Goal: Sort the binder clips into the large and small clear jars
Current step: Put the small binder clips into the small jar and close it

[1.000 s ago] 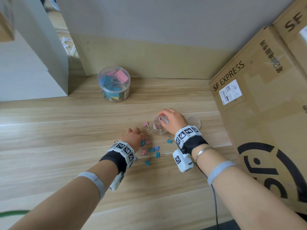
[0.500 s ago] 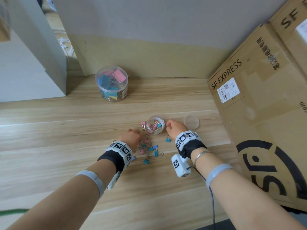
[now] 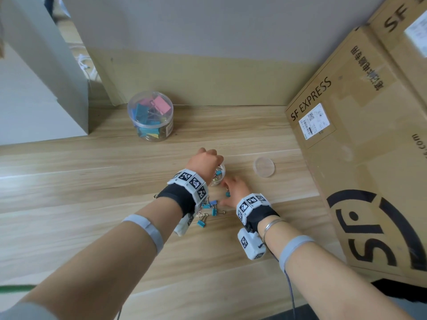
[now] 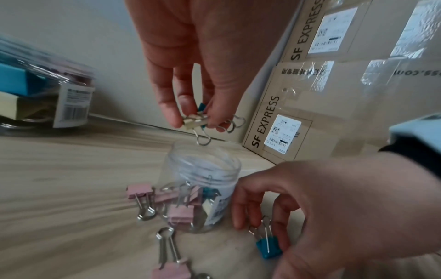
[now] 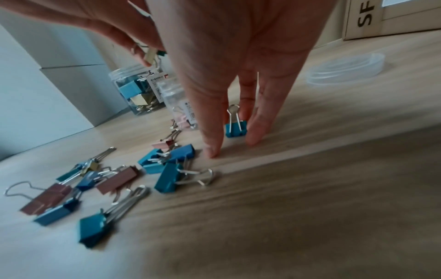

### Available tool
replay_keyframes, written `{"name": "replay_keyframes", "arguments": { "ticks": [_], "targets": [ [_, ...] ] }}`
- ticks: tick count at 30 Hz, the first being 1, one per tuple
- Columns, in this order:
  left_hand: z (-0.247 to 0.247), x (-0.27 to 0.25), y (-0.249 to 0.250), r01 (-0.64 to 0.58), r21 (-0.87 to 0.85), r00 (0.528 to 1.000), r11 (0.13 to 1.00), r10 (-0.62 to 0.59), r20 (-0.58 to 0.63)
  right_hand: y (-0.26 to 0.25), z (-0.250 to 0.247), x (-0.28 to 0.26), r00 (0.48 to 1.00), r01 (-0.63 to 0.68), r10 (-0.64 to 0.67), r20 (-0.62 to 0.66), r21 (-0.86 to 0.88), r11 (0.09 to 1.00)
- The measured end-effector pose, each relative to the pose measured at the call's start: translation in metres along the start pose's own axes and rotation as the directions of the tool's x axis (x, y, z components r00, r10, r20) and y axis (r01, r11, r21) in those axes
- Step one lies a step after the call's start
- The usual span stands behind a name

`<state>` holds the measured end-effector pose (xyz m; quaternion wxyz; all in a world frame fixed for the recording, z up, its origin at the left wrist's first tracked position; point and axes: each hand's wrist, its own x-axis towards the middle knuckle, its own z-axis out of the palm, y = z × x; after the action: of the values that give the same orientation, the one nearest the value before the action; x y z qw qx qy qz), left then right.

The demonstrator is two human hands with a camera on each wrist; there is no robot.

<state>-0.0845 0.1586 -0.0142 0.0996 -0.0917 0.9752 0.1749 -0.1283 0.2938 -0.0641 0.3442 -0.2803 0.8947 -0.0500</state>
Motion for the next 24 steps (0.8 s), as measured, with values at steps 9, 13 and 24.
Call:
{"name": "replay_keyframes", "arguments": {
  "ticks": [9, 13, 24],
  "targets": [
    [0.019, 0.012, -0.009, 0.021, -0.105, 0.994, 0.994, -0.010, 0.109, 0.001, 0.008, -0.008, 0.994, 0.097, -0.100, -0.033, -0.083, 0.992],
    [0.016, 0.005, -0.020, 0.021, -0.268, 0.994, 0.963, -0.049, -0.099, 0.002, -0.005, -0.016, 0.978, 0.153, -0.149, -0.145, 0.012, 0.988],
    [0.049, 0.000, -0.052, 0.191, -0.130, 0.978, 0.973, -0.177, 0.110, -0.022, -0.033, 0.005, 0.896, 0.304, -0.240, -0.374, 0.122, 0.945]
  ]
}}
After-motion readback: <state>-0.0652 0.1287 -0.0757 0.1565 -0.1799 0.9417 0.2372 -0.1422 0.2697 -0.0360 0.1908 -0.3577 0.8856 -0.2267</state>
